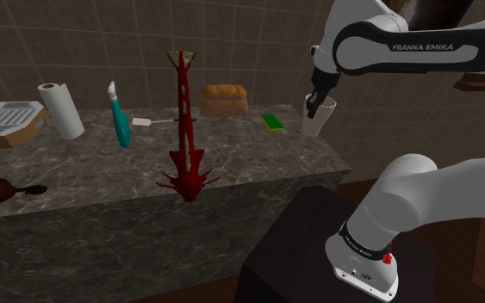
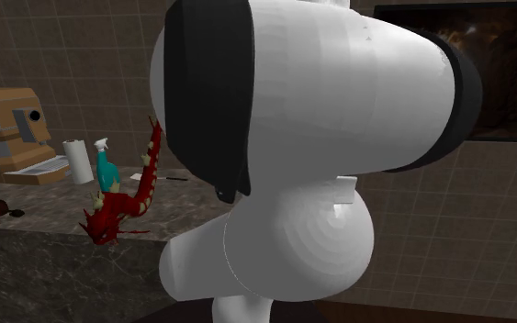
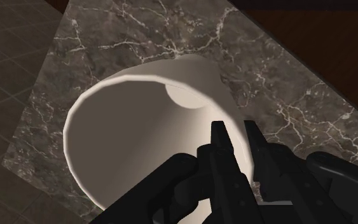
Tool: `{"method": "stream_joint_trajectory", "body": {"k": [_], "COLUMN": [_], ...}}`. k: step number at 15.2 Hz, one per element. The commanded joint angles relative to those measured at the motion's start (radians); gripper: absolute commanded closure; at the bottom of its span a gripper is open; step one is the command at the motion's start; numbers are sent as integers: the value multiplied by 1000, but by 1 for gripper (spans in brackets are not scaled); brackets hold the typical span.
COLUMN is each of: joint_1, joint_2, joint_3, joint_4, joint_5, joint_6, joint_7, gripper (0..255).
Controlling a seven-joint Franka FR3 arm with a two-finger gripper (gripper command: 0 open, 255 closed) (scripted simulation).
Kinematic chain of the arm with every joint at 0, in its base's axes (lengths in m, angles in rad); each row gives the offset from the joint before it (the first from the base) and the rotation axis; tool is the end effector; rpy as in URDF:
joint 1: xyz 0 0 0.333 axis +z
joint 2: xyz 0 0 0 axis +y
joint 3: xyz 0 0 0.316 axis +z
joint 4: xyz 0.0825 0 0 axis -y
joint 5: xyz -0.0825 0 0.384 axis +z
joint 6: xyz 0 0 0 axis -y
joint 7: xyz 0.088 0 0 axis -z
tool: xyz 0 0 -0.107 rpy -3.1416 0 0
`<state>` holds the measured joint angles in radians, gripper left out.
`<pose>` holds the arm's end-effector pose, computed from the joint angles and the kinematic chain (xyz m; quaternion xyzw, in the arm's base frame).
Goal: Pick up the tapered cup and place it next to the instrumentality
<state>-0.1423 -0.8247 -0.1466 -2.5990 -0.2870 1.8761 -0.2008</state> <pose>0.2977 -0.1156 0.5117 0.9951 0.0132 0.0297 0.0938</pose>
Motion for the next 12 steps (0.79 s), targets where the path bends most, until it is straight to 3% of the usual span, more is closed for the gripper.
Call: {"method": "stream_joint_trajectory", "body": {"k": [1,9,12], "joint_1": [3,7,33], "joint_2": [-3,8,89], "joint_3": [6,18,60], "joint_4": [27,138,162], "joint_5": [6,21,50], "joint_6": [-30,-129,-84], "joint_7": [-3,-20,40], "gripper": [255,255,255]}}
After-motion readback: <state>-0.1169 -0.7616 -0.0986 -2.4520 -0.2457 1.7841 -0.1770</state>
